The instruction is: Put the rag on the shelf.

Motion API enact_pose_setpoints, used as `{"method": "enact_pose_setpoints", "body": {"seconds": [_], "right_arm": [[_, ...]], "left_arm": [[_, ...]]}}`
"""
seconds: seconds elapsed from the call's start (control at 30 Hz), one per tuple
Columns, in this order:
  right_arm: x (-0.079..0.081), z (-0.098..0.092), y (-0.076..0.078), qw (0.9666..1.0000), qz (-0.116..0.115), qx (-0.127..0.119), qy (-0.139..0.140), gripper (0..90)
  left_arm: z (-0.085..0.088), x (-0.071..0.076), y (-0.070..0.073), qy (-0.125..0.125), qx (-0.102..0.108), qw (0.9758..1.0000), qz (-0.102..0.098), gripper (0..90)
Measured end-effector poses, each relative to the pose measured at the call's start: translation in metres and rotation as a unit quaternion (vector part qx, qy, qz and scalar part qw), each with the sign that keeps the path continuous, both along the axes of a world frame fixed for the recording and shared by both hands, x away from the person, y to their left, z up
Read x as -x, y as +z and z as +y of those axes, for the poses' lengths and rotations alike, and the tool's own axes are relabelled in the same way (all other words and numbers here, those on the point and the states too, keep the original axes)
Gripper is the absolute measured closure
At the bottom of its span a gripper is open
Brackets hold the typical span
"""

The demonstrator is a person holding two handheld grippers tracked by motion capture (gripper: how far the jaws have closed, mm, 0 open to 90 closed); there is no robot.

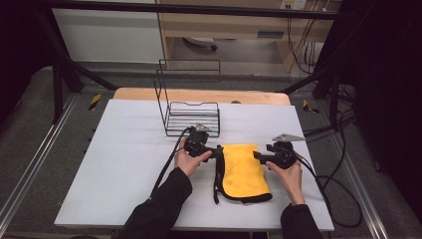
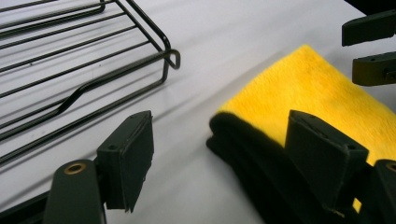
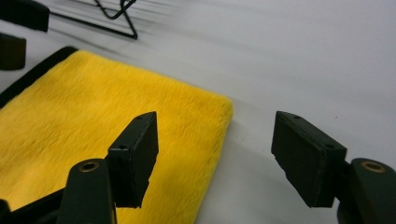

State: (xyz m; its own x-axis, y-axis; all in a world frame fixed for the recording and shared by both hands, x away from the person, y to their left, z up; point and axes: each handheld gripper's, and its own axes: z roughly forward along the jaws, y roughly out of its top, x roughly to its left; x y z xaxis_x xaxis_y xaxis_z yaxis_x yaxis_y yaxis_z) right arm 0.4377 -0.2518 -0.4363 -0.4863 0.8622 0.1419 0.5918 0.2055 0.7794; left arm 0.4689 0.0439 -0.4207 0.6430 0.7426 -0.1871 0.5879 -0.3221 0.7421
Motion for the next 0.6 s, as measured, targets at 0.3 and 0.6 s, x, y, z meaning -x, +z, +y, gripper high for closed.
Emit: {"method": "enact_pose_setpoints", "body": {"seconds": [0.3, 0.6], "right_arm": [[-0.025, 0.005, -0.008, 0.9997, 0.019, -0.014, 0.0, 41.6], [-0.029, 0.006, -0.017, 0.9994, 0.033, 0.003, 0.012, 52.4]], "left_arm": [[-0.013, -0.013, -0.017, -0.001, -0.028, 0.9995, 0.017, 36.0], [-0.016, -0.011, -0.025, -0.017, -0.032, 0.9989, 0.03, 50.7]]}}
